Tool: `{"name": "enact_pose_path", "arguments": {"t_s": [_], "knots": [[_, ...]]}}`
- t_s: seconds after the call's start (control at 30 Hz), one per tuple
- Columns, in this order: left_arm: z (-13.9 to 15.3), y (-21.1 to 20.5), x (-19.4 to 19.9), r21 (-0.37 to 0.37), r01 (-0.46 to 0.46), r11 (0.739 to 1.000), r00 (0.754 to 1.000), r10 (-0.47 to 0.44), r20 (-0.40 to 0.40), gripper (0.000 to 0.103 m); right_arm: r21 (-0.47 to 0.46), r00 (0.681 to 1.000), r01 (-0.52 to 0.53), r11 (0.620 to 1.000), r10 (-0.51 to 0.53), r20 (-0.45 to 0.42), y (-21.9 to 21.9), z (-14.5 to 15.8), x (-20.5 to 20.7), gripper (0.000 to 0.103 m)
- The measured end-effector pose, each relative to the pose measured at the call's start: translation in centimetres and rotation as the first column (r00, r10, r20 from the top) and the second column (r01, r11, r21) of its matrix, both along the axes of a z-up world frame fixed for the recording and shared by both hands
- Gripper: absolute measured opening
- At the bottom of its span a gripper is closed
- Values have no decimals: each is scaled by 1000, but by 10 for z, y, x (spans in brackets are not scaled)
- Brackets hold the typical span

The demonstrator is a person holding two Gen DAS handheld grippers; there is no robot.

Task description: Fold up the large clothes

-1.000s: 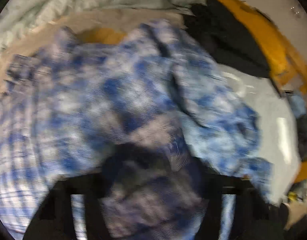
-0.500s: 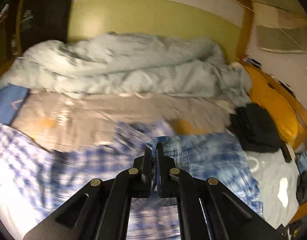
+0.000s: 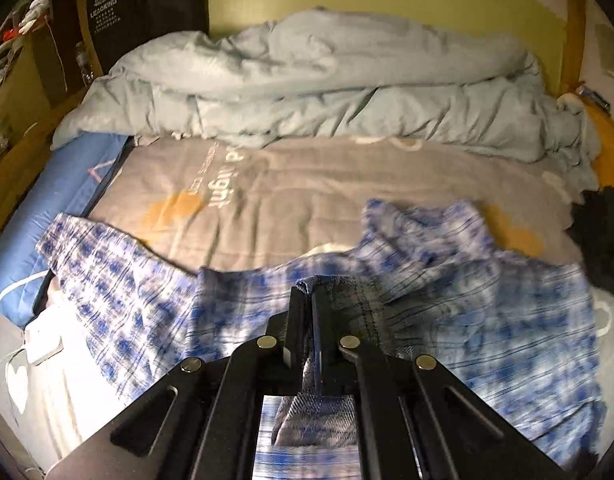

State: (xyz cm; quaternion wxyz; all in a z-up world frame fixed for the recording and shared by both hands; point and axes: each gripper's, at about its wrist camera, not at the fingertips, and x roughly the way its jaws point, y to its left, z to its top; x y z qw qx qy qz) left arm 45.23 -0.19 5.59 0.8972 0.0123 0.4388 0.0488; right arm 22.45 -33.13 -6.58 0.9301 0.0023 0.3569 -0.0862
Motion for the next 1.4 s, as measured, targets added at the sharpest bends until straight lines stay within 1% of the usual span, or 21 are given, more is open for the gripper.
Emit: {"name": "enact_pose_path", "arguments": {"t_s": [0.17, 0.23, 0.3, 0.33, 0.4, 0.43, 0.47, 0.53, 0.57, 0.6, 0.67, 0.73, 0.83, 0.93, 1.03, 1.2, 1.23, 1.27, 1.3, 1.37, 1.4], "knots": [[-28, 17, 4, 32, -42, 999, 999, 43, -15, 4, -2, 1000, 1, 1000, -1, -1, 1, 0, 0, 103], [-36, 20, 4, 33, -21, 999, 1000, 21, 1, 4, -2, 1000, 1, 1000, -1, -1, 1, 0, 0, 103], [-44, 22, 1, 50, -4, 999, 1000, 4, 17, 4, -2, 1000, 1, 1000, -1, -1, 1, 0, 0, 103], [-46, 22, -1, 48, 6, 999, 1000, -7, 24, 6, -2, 1000, 1, 1000, -1, -1, 1, 0, 0, 103], [-51, 24, -8, 60, 24, 998, 999, -26, 28, 16, -2, 1000, 1, 1000, -1, -1, 1, 0, 0, 103], [-52, 24, -11, 71, 26, 997, 999, -28, 34, 33, -2, 1000, 1, 1000, -1, -1, 1, 0, 0, 103], [-53, 27, -19, 83, 26, 996, 998, -31, 54, 62, -2, 1000, 1, 1000, -1, -1, 1, 0, 0, 103], [-51, 34, -31, 99, 15, 995, 994, -25, 105, 87, -2, 1000, 1, 1000, -1, -1, 1, 1, 0, 103], [-50, 39, -38, 103, 7, 995, 991, -21, 133, 88, -2, 1000, 1, 1000, -1, -1, 1, 0, 0, 103], [-50, 47, -43, 96, 6, 995, 989, -20, 143, 88, -2, 1000, 1, 1000, -1, -1, 1, 1, 0, 103], [-53, 67, -50, 63, 3, 998, 991, -12, 134, 88, -2, 1000, 1, 1000, -1, -1, 2, 1, 0, 103], [-56, 86, -56, 51, -16, 999, 992, 10, 124, 88, -2, 1000, 0, 1000, 0, -1, 1, 1, 0, 103], [-61, 118, -68, 48, -67, 997, 991, 61, 116, 88, -4, 1000, 1, 1000, -1, -1, 2, 1, 0, 103], [-68, 154, -77, 18, -132, 991, 987, 130, 97, 88, -4, 1000, 1, 1000, -1, -2, 1, 1, 0, 103], [-76, 193, -81, 26, -231, 973, 970, 228, 78, 88, -4, 1000, 1, 1000, -1, -2, 1, 1, 0, 103], [-92, 254, -80, -8, -331, 944, 942, 331, 45, 88, -4, 1000, -1, 1000, 1, -1, 0, 1, 0, 103], [-95, 267, -78, -10, -353, 936, 935, 353, 41, 84, -3, 1000, -1, 1000, 1, -1, 0, 1, 0, 103], [-99, 278, -75, -5, -377, 926, 925, 376, 44, 75, -4, 1000, 0, 1000, 0, 0, 1, 1, 0, 103], [-101, 285, -71, -9, -390, 921, 920, 390, 41, 72, -6, 1000, 1, 1000, -1, 0, 1, 0, 0, 103], [-109, 304, -64, -73, -400, 914, 915, 402, 16, 70, -10, 1000, 3, 1000, -3, 0, 1, 0, 0, 103], [-113, 313, -61, -123, -408, 905, 911, 412, 3, 70, -14, 1000, 5, 1000, -5, 0, 1, 0, 0, 103]]}}
